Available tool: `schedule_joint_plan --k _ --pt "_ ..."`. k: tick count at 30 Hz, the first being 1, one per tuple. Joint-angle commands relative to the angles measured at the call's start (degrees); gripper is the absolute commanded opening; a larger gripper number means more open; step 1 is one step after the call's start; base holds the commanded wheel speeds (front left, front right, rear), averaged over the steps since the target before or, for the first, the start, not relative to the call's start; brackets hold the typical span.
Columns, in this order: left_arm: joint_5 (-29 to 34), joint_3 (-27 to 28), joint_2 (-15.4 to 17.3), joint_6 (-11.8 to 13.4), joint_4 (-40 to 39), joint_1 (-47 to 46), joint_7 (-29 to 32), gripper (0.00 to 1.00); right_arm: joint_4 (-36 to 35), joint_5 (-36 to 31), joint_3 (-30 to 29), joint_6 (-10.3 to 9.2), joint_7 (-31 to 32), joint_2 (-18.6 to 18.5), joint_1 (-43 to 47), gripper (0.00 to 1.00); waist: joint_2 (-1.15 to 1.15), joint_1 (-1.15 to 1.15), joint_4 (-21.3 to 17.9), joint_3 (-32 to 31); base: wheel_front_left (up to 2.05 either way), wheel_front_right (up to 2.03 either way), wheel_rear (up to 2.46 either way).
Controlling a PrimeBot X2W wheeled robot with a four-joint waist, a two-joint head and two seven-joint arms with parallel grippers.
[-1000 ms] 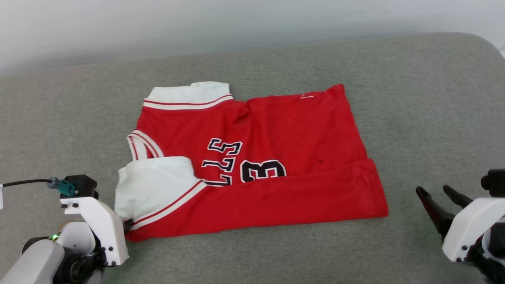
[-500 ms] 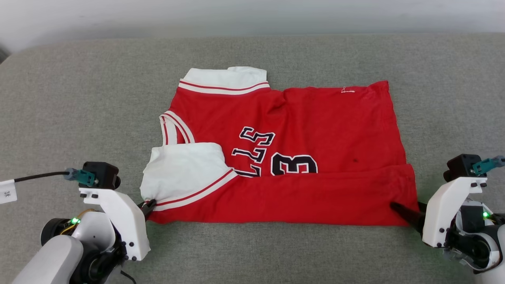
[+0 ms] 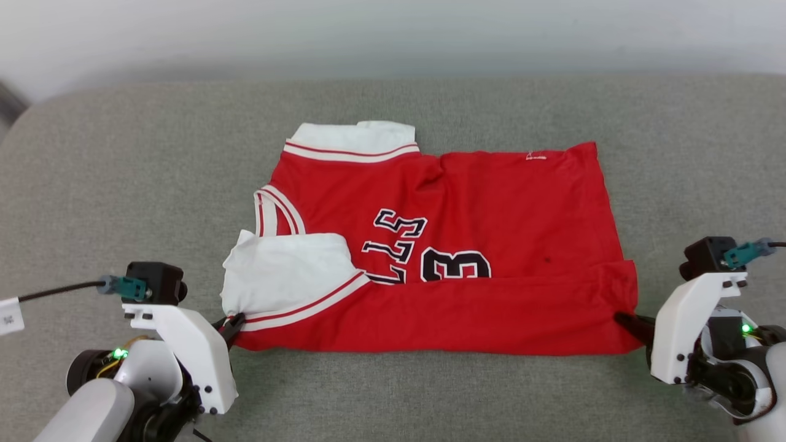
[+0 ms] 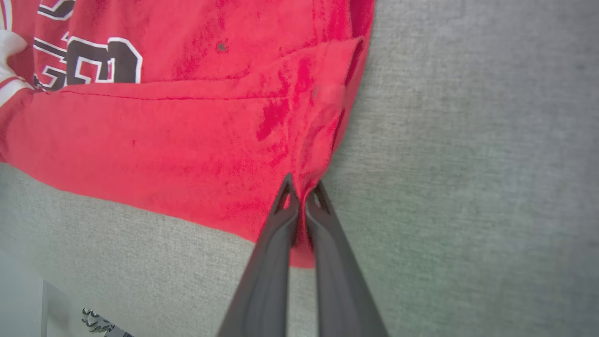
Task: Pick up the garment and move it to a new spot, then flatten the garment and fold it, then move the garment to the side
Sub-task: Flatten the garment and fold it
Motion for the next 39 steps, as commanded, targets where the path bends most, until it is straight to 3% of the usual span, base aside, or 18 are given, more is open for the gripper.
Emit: schedule_joint_plan --k 1,11,16,21,22,23,24,30,39 --pt "0.50 0.10 -0.19 0.27 -0.35 1.01 -0.73 0.00 -0.86 0.47 -0.14 -0.05 -0.30 -0.85 0.93 0.00 0.00 -0.01 0.08 -1.78 0.00 0.00 0.00" --pt "1.03 1.17 0.59 4.26 -3.53 7.71 -3.42 0.00 -7.84 -0.69 -1.82 -0.05 1.56 -1.48 8.20 0.00 0.00 -0.01 0.21 -10.01 0.00 0.00 0.00" --pt "-0.61 1.62 1.36 7.05 -5.51 14.10 -2.52 0.00 -10.59 -1.74 -3.93 -0.05 3.14 0.52 14.55 0.00 0.00 -0.01 -0.07 -12.23 0.00 0.00 0.00" --pt "-2.59 1.20 -0.69 7.07 -3.50 16.71 -3.06 0.00 -9.44 -3.45 -5.69 -0.05 1.42 3.00 19.31 0.00 0.00 -0.01 -0.24 -11.85 0.00 0.00 0.00" --pt "-2.81 1.26 -1.51 6.96 -2.41 16.46 -3.74 0.02 -9.02 -3.63 -5.59 -0.05 0.08 3.43 19.69 0.16 0.00 -0.01 -0.29 -11.59 0.00 0.00 0.00" --pt "-2.97 1.04 -2.18 6.54 -1.42 16.12 -4.19 0.37 -8.47 -3.87 -5.53 -0.05 -1.41 3.65 19.92 0.64 0.00 -0.01 -0.35 -11.37 0.00 0.00 0.00" --pt "-3.01 1.05 -2.79 6.18 -0.59 15.48 -4.79 1.00 -7.99 -4.08 -5.13 -0.05 -2.74 3.85 20.29 1.00 0.00 -0.01 -0.46 -11.10 0.00 0.00 0.00" --pt "-0.76 2.37 -4.25 4.69 2.40 11.56 -10.30 1.00 -8.98 -5.52 -3.48 -0.05 -16.15 3.59 18.00 1.00 0.00 -0.01 -2.42 -9.41 0.00 0.00 0.00" --pt "6.01 6.00 -3.90 5.12 1.74 0.66 -20.90 1.00 -13.66 -12.36 -4.88 -0.05 -33.98 5.48 13.00 1.00 0.00 -0.01 -6.89 -3.78 0.00 0.00 0.00"
